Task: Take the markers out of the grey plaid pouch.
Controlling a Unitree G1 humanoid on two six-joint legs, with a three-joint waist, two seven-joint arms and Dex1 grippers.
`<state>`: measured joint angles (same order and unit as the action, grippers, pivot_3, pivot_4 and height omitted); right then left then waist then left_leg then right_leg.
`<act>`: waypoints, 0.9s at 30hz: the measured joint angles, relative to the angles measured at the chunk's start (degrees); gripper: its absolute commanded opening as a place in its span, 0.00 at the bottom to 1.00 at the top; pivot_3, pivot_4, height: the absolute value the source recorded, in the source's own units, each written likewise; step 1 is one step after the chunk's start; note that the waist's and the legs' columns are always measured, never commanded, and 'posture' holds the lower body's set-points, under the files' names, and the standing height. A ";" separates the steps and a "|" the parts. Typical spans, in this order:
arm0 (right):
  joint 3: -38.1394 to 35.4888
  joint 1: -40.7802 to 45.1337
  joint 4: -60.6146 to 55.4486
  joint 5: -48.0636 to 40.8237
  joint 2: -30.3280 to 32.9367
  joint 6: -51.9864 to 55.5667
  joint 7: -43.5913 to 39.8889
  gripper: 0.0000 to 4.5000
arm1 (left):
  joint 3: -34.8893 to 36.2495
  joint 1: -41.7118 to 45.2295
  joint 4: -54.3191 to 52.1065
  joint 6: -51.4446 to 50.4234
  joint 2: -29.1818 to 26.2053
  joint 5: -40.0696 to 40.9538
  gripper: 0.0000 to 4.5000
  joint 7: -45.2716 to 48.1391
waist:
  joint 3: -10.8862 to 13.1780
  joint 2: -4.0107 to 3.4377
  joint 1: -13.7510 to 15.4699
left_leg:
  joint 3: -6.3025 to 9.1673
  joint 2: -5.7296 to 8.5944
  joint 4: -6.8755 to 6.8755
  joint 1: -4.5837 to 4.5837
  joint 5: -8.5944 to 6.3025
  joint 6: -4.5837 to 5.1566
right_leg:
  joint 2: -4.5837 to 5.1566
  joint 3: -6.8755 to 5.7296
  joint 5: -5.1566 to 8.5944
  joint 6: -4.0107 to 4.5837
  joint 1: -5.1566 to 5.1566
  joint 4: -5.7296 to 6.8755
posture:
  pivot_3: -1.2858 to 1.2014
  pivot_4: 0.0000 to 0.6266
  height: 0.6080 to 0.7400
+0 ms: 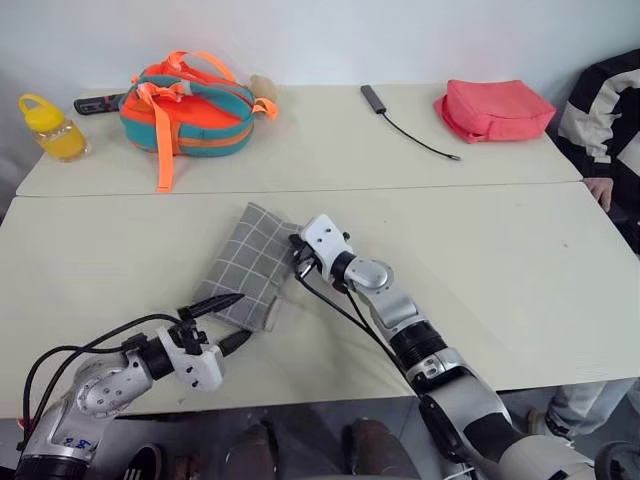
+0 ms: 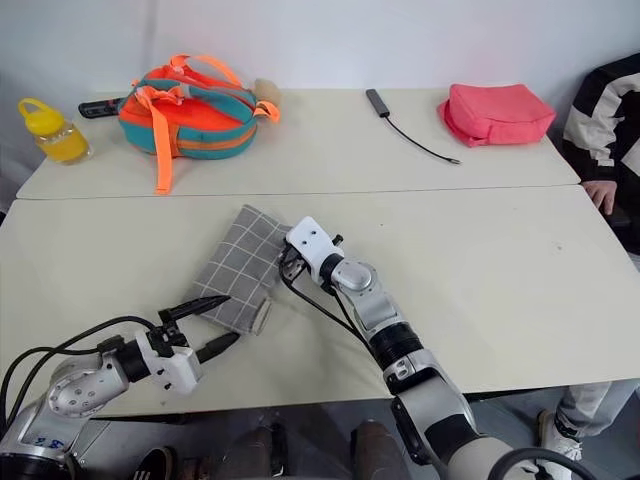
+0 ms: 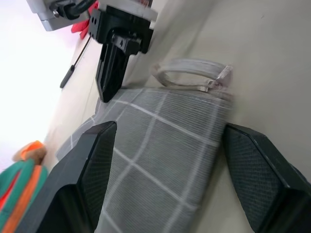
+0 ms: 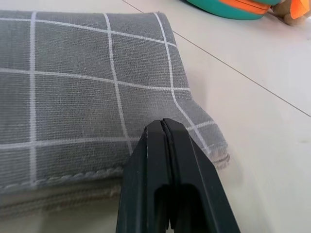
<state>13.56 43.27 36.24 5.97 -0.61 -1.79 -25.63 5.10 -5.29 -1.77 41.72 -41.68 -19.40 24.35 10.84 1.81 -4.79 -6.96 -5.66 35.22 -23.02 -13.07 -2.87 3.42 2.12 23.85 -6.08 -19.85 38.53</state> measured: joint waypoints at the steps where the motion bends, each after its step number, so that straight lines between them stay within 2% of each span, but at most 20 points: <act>1: 0.00 -0.02 0.00 0.00 0.00 0.16 -0.03 0.01 | 0.00 0.02 -0.31 -0.66 -0.09 -0.73 0.80 -0.66 | -0.01 -0.01 -0.04 | 0.00 -0.03 0.00 0.02 0.00 0.02 | 0.01 0.00 -0.02 0.04 0.00 0.02 | 0.52 0.24 1.00; 10: 0.06 -0.06 0.00 0.00 -0.17 0.49 -0.09 0.01 | 0.54 -0.99 -2.31 -5.21 -1.81 -1.81 0.80 -2.79 | -0.01 -0.03 -0.27 | 0.01 -0.12 -0.10 0.08 0.01 -0.01 | -0.05 0.00 -0.06 0.13 -0.07 0.13 | 0.52 0.24 1.00; 13: 0.05 -0.07 0.00 0.00 -0.19 0.54 -0.08 0.00 | 0.02 -0.03 -2.17 -7.27 -1.74 -1.86 0.67 -3.03 | -0.01 -0.04 -0.22 | 0.01 -0.11 -0.10 0.08 0.02 -0.01 | -0.05 0.00 -0.06 0.14 -0.07 0.12 | 0.52 0.24 1.00; 22: -0.12 -0.65 -0.47 0.00 0.02 0.60 -0.08 0.00 | -1.24 0.24 -4.15 -12.54 -1.32 -1.19 0.04 -2.51 | -0.15 -0.28 -0.15 | 0.00 -0.09 -0.12 0.08 0.01 -0.01 | 0.01 0.01 -0.06 0.13 -0.07 0.08 | 0.52 0.24 1.00; 23: -0.12 -0.86 -0.72 -0.01 0.04 0.61 -0.08 0.00 | -1.06 0.22 -4.55 -13.38 -1.32 -0.43 0.01 -2.10 | -0.16 -0.30 -0.15 | 0.00 -0.10 -0.13 0.08 0.01 -0.02 | 0.00 0.01 -0.06 0.13 -0.07 0.07 | 0.52 0.24 1.00; 27: -0.57 -2.03 -3.06 -1.42 -0.05 2.17 -1.02 0.00 | -0.80 0.09 -5.18 -16.29 -1.30 3.73 0.01 0.33 | -0.16 -0.31 -0.12 | 0.00 -0.11 -0.14 0.04 0.04 -0.20 | -0.01 0.00 -0.06 0.13 -0.09 0.01 | 0.52 0.24 1.00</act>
<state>12.99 41.24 33.18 4.55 -0.65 0.38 -26.66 4.30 -5.20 -6.96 25.44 -42.98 -15.66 24.68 10.68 1.49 -4.90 -6.96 -5.77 35.07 -22.98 -13.03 -3.07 3.41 2.13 23.79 -5.95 -19.94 38.54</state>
